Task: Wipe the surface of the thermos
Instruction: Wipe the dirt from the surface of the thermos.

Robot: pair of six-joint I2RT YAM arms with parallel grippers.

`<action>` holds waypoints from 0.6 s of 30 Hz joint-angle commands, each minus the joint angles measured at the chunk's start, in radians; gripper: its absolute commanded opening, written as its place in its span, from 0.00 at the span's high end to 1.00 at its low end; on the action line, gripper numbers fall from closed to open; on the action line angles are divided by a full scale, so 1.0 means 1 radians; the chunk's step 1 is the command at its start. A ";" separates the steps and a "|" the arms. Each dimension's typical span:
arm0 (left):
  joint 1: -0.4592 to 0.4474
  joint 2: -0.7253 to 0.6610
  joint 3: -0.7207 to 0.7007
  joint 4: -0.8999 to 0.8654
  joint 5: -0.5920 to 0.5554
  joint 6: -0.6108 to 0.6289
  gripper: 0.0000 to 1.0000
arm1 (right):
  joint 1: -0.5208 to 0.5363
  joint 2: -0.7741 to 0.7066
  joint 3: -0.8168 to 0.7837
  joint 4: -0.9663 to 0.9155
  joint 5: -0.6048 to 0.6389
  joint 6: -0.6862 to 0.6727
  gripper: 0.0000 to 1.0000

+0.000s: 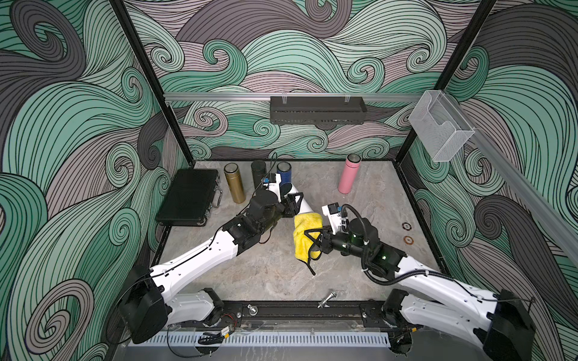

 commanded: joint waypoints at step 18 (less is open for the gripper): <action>-0.021 0.146 0.126 -0.024 -0.126 0.343 1.00 | -0.375 -0.144 0.039 -0.621 0.361 -0.001 1.00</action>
